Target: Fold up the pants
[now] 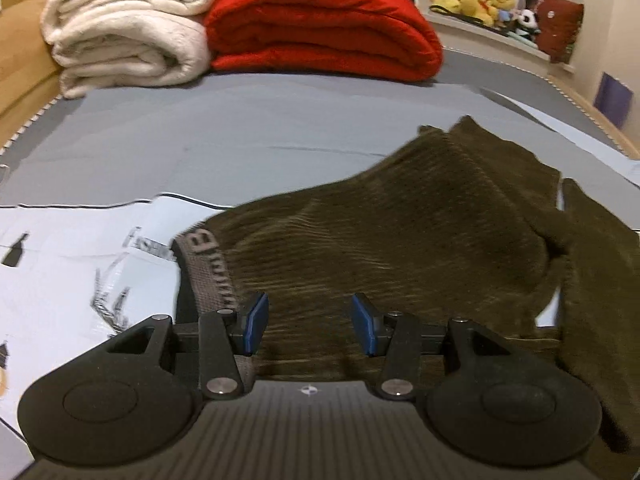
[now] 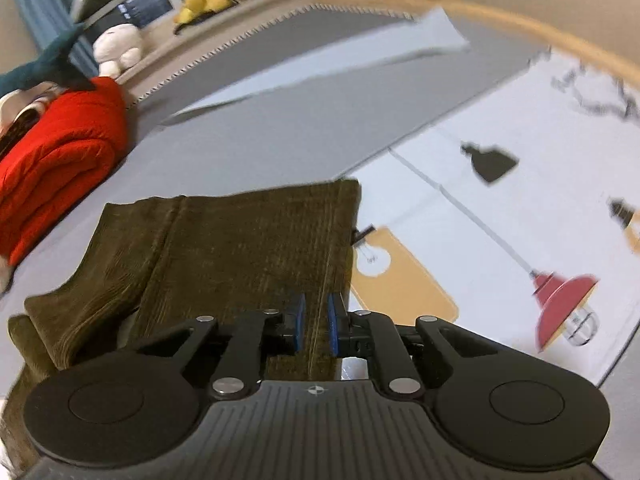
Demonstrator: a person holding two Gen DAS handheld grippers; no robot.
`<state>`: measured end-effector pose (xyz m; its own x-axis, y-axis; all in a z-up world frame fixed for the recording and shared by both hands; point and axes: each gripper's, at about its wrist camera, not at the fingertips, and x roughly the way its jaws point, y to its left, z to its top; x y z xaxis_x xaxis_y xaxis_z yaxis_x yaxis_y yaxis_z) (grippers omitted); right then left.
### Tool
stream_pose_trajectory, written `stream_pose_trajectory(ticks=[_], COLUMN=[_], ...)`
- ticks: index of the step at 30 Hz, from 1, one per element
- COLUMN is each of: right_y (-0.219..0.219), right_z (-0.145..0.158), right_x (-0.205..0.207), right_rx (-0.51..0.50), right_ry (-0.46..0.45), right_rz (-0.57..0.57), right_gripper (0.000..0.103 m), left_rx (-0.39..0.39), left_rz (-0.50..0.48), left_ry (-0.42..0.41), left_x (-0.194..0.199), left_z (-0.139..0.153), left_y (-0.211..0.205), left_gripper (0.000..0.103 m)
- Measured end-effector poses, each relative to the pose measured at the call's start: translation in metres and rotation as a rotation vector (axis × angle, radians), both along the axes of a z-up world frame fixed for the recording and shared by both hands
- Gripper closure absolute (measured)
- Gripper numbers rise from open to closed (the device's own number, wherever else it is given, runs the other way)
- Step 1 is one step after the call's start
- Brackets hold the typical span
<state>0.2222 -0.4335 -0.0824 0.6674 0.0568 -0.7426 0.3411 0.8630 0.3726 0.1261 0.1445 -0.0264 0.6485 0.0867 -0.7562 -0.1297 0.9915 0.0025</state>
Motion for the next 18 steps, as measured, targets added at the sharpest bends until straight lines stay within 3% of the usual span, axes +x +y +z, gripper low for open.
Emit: stream_pose_trajectory(ticks=[3,7,14,15,16,18], right_y=[-0.001,-0.003,-0.003,0.000,0.003,0.011], right_z=[-0.014,-0.028,-0.042,-0.044,-0.045,-0.044], right_x=[0.016,0.038,0.061,0.064,0.065,0.067], right_rx=[-0.021,-0.069,-0.064,-0.068,-0.074,-0.127], right_ry=[0.017,0.041,0.045,0.045,0.044,0.054], right_rz=[0.029,0.044,0.035,0.042,0.053,0.066], right_gripper=[0.071,0.059,0.059,0.062,0.076,0.089], left_rx=[-0.034,-0.025,-0.017,-0.013,-0.008,-0.001], left_rz=[-0.034,-0.072,-0.111,-0.115,-0.116,-0.114], left_ry=[0.024,0.040,0.044,0.042,0.041,0.040], left_x=[0.004,0.006,0.001,-0.001,-0.002,-0.005], left_z=[-0.006,-0.009,0.004,0.007,0.008,0.014], left_y=[0.000,-0.002,-0.009,-0.008,-0.008,-0.006], left_gripper=[0.053,0.053,0.053,0.053,0.053,0.053])
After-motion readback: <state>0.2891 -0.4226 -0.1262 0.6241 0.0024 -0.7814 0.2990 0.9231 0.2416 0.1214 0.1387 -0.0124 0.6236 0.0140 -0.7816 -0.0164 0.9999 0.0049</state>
